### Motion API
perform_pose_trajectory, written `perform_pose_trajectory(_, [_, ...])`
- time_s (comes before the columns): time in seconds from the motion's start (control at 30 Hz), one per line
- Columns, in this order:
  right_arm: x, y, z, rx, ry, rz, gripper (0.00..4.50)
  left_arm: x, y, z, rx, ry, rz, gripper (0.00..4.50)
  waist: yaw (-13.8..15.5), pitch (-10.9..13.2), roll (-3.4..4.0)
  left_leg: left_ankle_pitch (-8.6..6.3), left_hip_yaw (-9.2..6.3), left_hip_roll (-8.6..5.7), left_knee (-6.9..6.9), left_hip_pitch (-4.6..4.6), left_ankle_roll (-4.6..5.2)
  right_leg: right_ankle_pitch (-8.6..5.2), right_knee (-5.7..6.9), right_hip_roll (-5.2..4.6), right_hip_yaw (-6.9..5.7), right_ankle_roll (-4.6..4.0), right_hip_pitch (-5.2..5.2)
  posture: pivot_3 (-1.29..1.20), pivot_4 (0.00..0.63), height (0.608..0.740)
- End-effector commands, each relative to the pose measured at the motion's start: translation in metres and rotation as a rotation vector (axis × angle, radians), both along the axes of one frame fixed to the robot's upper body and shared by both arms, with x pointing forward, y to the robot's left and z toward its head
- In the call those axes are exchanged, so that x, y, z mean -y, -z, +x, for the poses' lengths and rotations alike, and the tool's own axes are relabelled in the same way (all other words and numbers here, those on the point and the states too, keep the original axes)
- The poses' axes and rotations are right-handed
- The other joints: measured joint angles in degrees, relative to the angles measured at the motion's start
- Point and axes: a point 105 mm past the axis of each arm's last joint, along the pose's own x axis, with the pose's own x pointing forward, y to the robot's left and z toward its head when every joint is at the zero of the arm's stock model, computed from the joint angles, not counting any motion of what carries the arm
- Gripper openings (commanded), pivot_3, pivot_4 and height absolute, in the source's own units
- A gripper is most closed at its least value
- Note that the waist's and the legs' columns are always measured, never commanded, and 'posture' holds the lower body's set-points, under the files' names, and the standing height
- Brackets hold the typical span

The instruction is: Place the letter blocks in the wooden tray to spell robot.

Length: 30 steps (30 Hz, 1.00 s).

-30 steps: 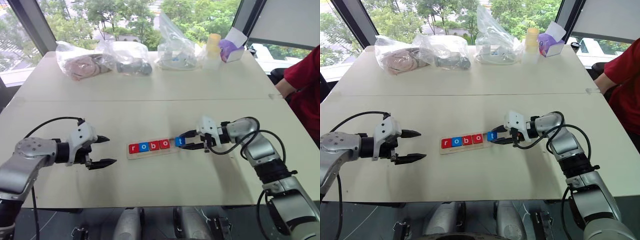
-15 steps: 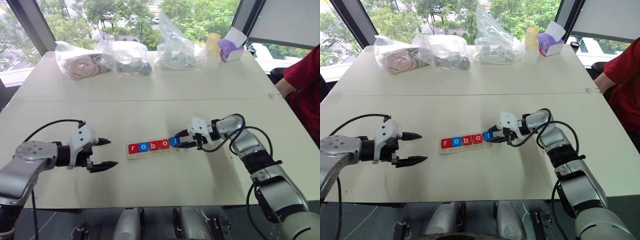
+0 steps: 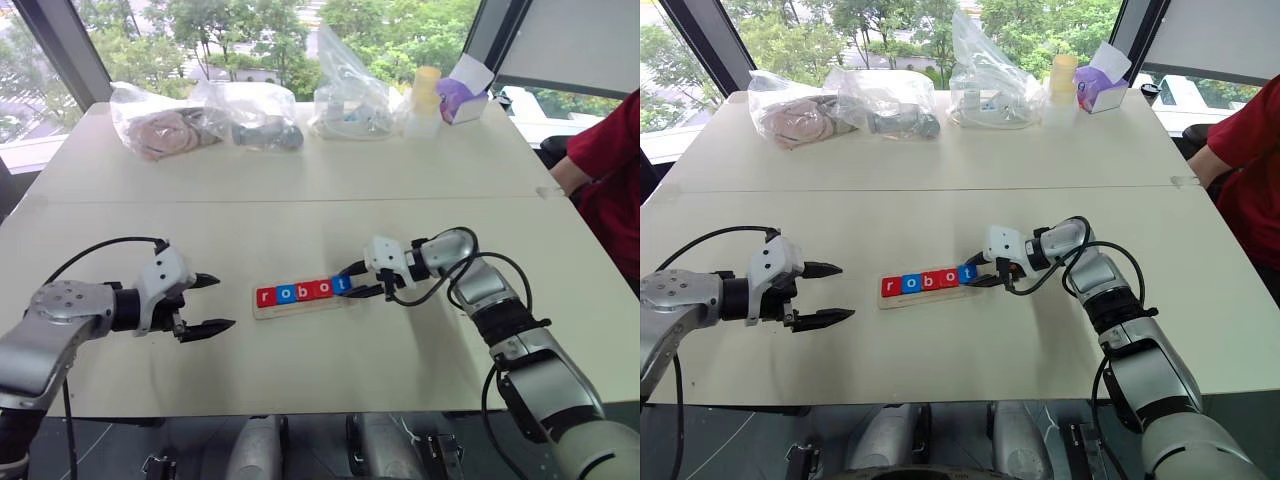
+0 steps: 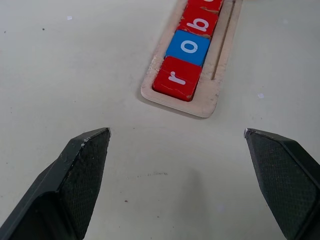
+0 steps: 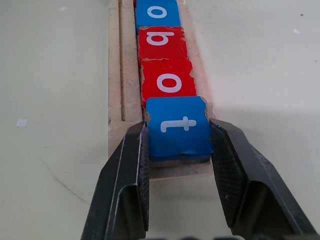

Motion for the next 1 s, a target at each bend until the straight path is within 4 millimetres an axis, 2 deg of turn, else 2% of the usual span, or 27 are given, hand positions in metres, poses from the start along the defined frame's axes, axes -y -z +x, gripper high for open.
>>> perform_pose_trajectory(0.03, [-0.007,-0.001,-0.005,-0.004,-0.029,0.01,1.15,0.001,-0.004,0.001,0.035,0.009,0.017,4.5,-0.02,0.0,0.0,0.0,0.0,0.0,0.0,0.0,0.0,0.0,0.0,0.0,0.0,0.0,0.0,0.0,0.15,0.74])
perform_pose_trajectory(0.2, [-0.008,0.001,-0.007,-0.022,-0.027,0.015,1.15,0.001,-0.004,0.002,0.04,0.009,0.02,4.5,-0.06,0.0,0.0,0.0,0.0,0.0,-0.01,0.01,0.0,0.0,0.0,0.01,0.0,0.0,0.0,0.0,0.15,0.74])
perform_pose_trajectory(0.27, [-0.009,-0.001,-0.004,-0.017,-0.008,0.03,2.22,0.001,-0.003,0.003,0.042,0.007,0.022,4.5,-0.09,0.0,0.0,0.0,0.0,0.01,-0.01,0.01,0.0,0.0,0.0,0.01,0.0,0.0,0.0,0.0,0.15,0.74])
perform_pose_trajectory(0.3, [-0.01,-0.003,-0.001,-0.003,0.008,0.039,2.51,0.001,-0.003,0.003,0.043,0.006,0.022,4.5,-0.11,0.0,0.0,0.0,0.0,0.01,-0.01,0.01,0.0,0.0,0.0,0.01,0.0,-0.01,0.0,0.0,0.15,0.74])
perform_pose_trajectory(0.4, [-0.012,-0.014,0.005,0.035,0.042,0.074,4.18,-0.001,-0.002,0.003,0.043,0.001,0.025,4.5,0.0,0.0,0.0,0.0,0.0,0.01,-0.01,0.01,0.0,0.0,0.01,0.01,0.0,-0.01,-0.01,0.0,0.15,0.74])
perform_pose_trajectory(0.43, [-0.011,-0.015,0.005,0.039,0.046,0.078,4.46,-0.001,-0.001,0.003,0.043,0.001,0.026,4.5,0.03,0.0,0.0,0.0,0.0,0.01,-0.01,0.0,0.0,0.0,0.01,0.0,0.0,-0.01,-0.01,0.0,0.15,0.74])
perform_pose_trajectory(0.6, [-0.001,-0.029,0.002,0.072,0.088,0.113,4.46,-0.003,-0.003,0.002,0.05,-0.01,0.018,4.5,0.18,0.01,0.01,0.0,-0.01,-0.01,0.0,-0.12,0.0,0.0,0.0,-0.05,-0.01,-0.01,-0.1,0.0,0.15,0.74])
perform_pose_trajectory(0.73, [0.024,-0.047,-0.012,0.088,0.221,0.197,4.46,-0.015,-0.011,-0.001,0.055,-0.081,-0.041,4.5,0.49,0.0,0.0,0.0,-0.14,-0.03,0.01,-0.37,0.0,0.02,-0.02,-0.22,-0.15,0.02,-0.25,0.0,0.15,0.74])
perform_pose_trajectory(0.83, [0.049,-0.06,-0.028,0.055,0.402,0.299,4.46,-0.024,-0.01,-0.012,0.034,-0.136,-0.057,4.5,0.35,0.0,0.0,0.0,-0.15,-0.04,0.0,-0.47,-0.01,0.02,-0.02,-0.25,-0.16,0.02,-0.37,0.0,0.15,0.74])
perform_pose_trajectory(1.0, [0.083,-0.047,-0.067,-0.024,0.606,0.286,4.46,-0.033,-0.014,-0.023,0.02,-0.217,-0.122,4.5,0.47,0.0,0.0,-0.01,-0.22,-0.02,-0.06,-0.49,-0.02,-0.01,-0.04,-0.3,-0.16,-0.02,-0.38,0.0,0.15,0.74])
